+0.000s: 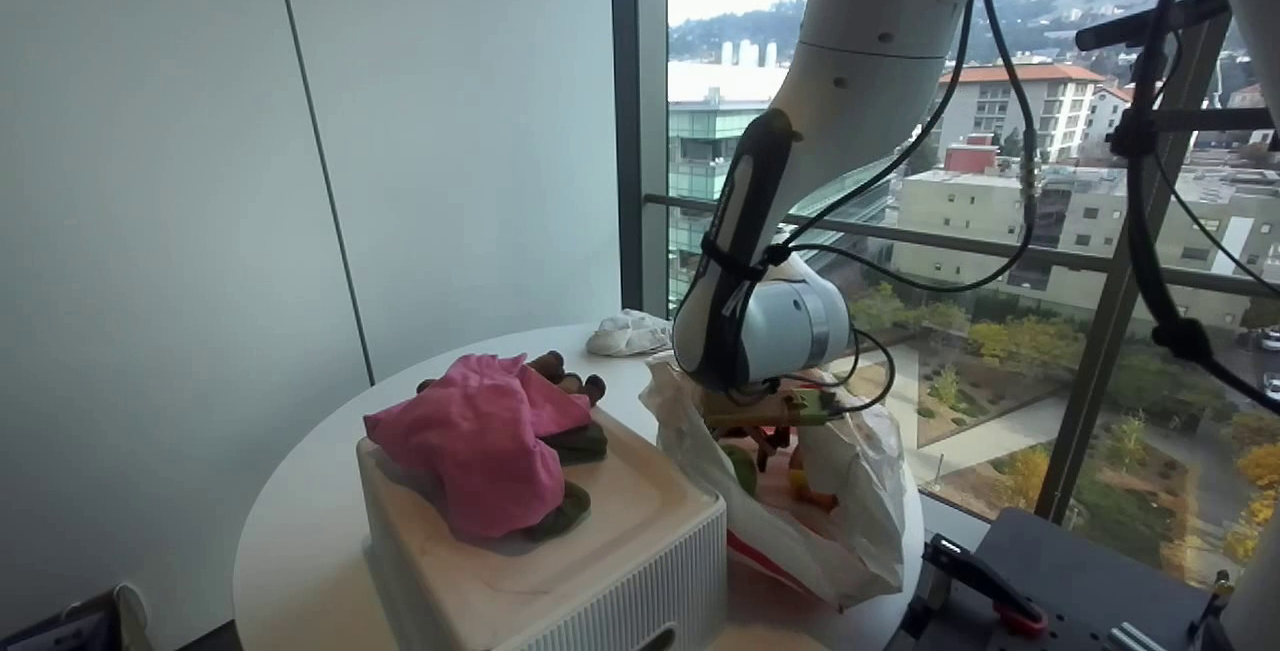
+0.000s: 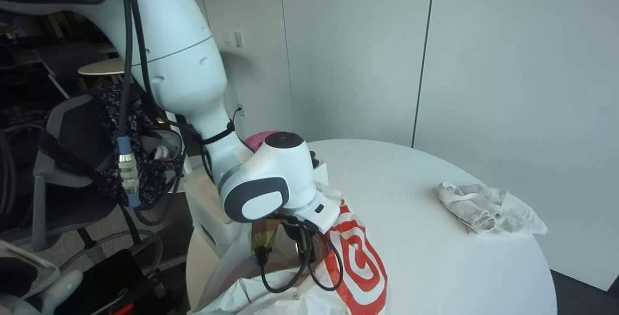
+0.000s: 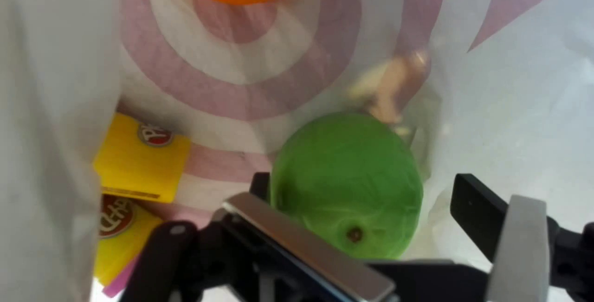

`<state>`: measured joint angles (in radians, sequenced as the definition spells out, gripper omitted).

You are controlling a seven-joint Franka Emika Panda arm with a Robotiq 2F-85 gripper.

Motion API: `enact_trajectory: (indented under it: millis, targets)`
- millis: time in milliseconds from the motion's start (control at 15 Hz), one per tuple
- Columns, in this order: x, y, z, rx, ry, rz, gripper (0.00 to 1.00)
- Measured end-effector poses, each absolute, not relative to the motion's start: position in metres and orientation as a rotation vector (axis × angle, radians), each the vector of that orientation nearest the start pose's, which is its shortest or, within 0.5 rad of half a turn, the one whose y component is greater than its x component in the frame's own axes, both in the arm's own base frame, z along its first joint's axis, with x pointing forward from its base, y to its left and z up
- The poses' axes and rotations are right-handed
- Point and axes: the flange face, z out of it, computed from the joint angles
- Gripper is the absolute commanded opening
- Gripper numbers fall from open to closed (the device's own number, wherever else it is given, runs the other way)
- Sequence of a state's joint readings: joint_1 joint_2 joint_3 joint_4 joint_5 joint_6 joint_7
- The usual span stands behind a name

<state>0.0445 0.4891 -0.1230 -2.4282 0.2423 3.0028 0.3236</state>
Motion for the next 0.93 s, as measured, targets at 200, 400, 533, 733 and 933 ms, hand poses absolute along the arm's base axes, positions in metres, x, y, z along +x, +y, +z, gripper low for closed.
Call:
enact_trajectory:
  millis: [200, 400, 533, 733, 933]
  targets:
    - [0.490, -0.053, 0.103, -3.018, 0.966, -0.158, 0.60]
    - [0.497, -0.052, 0.109, -3.065, 0.958, -0.211, 0.60]
    - [0.499, -0.053, 0.116, -3.103, 0.956, -0.216, 0.60]
    - [0.496, -0.050, 0.130, -3.154, 0.932, -0.058, 0.60]
    - [0.486, -0.037, 0.157, -3.143, 0.843, 0.220, 0.60]
